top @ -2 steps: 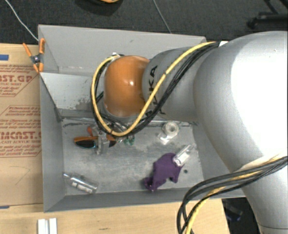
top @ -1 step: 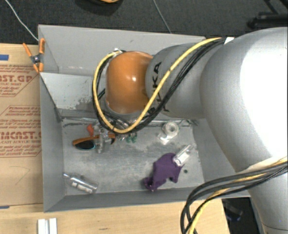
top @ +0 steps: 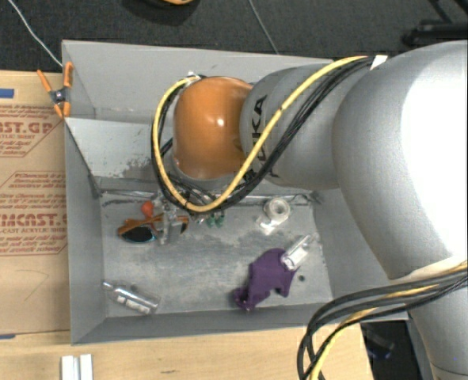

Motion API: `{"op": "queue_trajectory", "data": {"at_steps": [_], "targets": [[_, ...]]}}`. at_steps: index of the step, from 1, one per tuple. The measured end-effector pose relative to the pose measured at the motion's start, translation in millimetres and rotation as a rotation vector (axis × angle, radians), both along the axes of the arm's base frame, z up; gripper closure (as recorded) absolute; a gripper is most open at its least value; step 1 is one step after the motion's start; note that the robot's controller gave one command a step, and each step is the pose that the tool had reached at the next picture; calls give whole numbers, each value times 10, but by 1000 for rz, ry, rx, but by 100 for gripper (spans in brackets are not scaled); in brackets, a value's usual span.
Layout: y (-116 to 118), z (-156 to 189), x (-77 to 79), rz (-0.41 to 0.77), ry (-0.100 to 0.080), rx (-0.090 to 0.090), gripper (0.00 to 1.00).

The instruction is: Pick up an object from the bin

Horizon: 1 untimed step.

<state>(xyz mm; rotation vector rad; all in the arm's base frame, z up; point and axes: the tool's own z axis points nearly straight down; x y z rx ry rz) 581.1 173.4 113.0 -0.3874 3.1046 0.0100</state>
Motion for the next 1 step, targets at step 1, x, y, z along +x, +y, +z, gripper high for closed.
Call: {"op": "queue_trajectory", "data": {"at_steps": [1], "targets": [[1, 59, 0, 0, 0, 0, 100]]}}
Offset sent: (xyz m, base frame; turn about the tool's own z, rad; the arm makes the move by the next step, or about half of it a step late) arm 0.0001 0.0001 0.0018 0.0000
